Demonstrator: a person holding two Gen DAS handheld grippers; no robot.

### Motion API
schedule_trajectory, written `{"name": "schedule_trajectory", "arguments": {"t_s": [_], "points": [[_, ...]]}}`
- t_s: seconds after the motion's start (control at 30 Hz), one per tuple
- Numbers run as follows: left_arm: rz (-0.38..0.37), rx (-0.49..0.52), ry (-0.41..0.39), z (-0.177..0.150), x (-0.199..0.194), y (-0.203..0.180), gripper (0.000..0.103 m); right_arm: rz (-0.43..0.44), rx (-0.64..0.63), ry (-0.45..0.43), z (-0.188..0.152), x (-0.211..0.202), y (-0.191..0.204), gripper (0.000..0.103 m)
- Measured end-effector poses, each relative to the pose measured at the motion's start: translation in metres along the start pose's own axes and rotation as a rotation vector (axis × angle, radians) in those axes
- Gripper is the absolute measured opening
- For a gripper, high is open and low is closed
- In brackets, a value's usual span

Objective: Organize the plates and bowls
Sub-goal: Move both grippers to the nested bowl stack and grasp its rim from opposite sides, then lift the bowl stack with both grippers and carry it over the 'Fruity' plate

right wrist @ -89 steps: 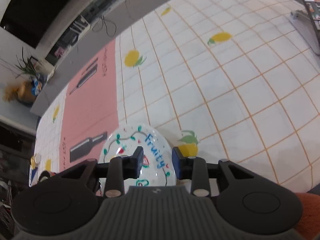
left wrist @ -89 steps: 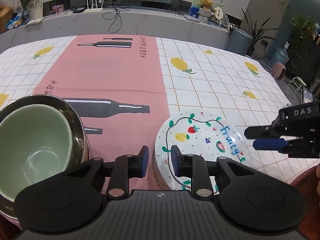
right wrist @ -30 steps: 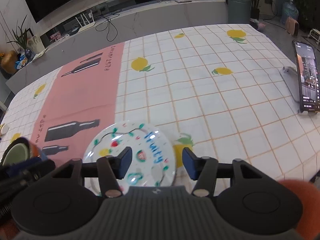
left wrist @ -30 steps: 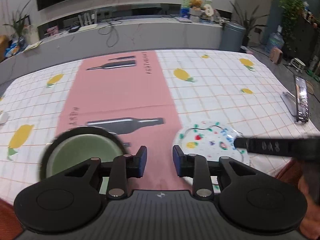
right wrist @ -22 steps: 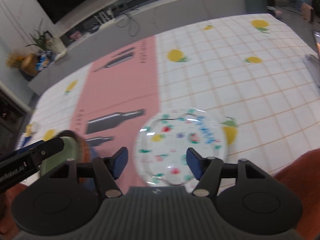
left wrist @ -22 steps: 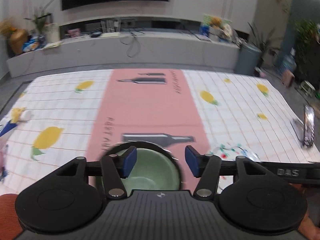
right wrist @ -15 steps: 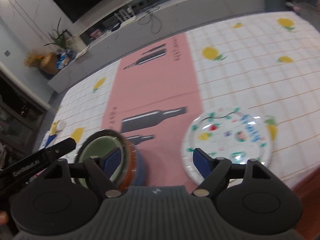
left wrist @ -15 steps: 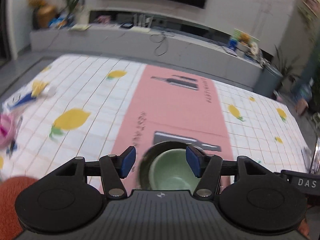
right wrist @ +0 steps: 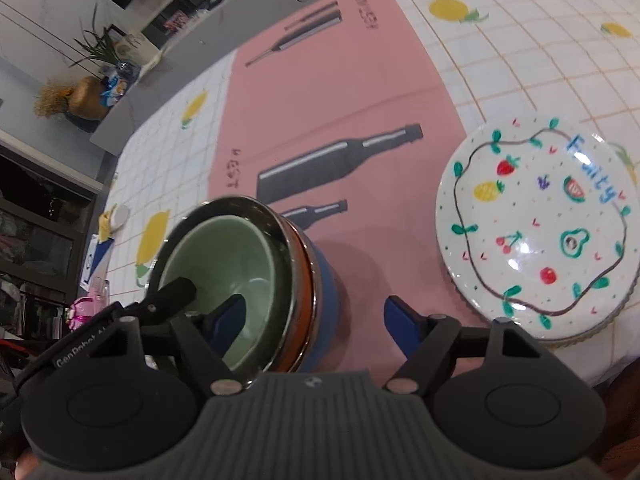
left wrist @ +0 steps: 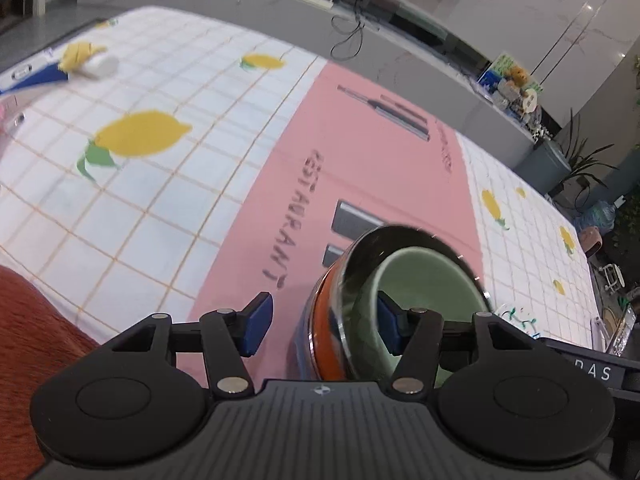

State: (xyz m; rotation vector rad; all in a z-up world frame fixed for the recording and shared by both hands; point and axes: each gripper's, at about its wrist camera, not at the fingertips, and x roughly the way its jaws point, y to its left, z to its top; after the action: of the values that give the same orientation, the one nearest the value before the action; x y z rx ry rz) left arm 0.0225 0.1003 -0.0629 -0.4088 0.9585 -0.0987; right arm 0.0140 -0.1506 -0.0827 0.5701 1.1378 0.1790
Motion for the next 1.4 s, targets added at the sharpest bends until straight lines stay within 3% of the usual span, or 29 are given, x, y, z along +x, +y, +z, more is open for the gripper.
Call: {"name": "schedule_trajectory", "arguments": {"t_s": [0.27,0.43,0.77,1.4], "points": [[-0.076,-0.025,0.059,-0.001,0.015,0.007,0.063,-0.006,0.006,0.044,0.003,0.022,0.002,0.069],[-0.114,-0.054,0.1,-0.001,0.022,0.009,0.054,0.005,0.015,0.062,0.008,0.03,0.0,0.065],[-0.112,-0.082,0.116,0.003,0.025,0.01,0.054,0.079,0.059,0.106,0.012,0.037,-0.006,0.054],[-0.08,-0.07,0.09,0.002,0.021,0.006,0.052,0.07,0.083,0.089,0.008,0.031,-0.004,0.05]]}}
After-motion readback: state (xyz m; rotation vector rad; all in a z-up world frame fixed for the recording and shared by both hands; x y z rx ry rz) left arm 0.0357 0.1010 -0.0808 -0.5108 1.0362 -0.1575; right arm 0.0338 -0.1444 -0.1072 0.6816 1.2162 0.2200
